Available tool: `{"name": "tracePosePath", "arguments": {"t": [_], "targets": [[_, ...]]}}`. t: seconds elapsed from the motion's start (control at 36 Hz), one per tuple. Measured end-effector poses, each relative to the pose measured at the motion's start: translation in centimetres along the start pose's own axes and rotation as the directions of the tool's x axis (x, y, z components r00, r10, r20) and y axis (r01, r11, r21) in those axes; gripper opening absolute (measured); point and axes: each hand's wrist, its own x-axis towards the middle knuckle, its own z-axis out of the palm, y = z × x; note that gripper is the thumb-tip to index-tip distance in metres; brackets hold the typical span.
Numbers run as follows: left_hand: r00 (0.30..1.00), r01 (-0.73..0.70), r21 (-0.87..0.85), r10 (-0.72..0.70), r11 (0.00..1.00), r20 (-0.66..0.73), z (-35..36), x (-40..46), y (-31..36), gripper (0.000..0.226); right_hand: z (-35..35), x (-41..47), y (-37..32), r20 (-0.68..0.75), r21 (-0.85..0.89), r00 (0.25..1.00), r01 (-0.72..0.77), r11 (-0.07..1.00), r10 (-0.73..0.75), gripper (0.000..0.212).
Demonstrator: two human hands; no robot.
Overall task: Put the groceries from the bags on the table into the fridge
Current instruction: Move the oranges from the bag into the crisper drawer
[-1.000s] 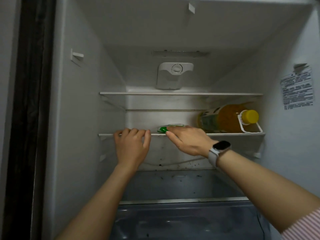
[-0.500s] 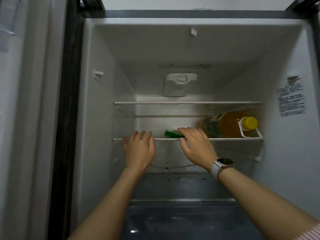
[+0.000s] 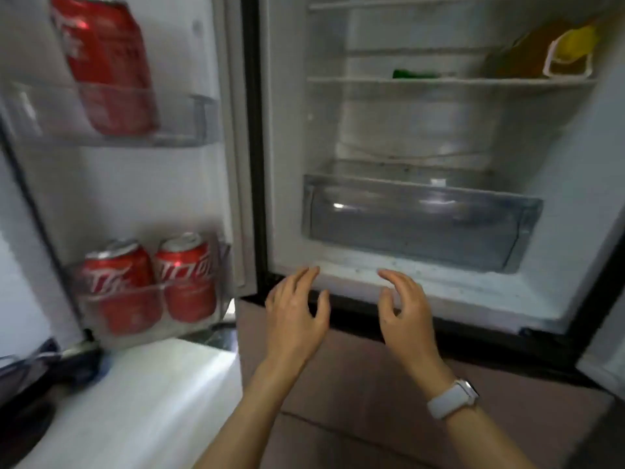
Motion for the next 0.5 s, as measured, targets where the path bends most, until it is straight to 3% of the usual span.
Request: {"name": "tracePosePath", "arguments": {"t": [0.14, 0.28, 0.42, 0.5], "targets": [[0.975, 0.18, 0.172, -0.199, 0.968, 0.096, -7.0, -13.5, -5.2, 0.047, 3.6, -11.9, -2.0, 0.29, 0.052, 0.947, -0.161, 0.986, 0.14, 0.028], [0.882, 0.385, 0.353, -0.453, 0.853, 0.133, -15.6, -24.8, -8.8, 0.044, 7.7, -21.0, -5.3, 0.58, 0.002, 0.799, -0.193, 0.981, 0.156, 0.028], [0.767, 0.565, 0.476, -0.642, 0.674, -0.001, -25.2, -33.0, -12.2, 0.039, 13.4, -28.2, -11.3, 0.769, 0.018, 0.634, -0.158, 0.987, 0.088, 0.028], [0.72, 0.637, 0.499, -0.685, 0.588, -0.113, -31.9, -37.2, -14.0, 0.04, 18.0, -32.7, -16.5, 0.851, 0.08, 0.525, -0.093, 0.992, -0.02, 0.029]]}}
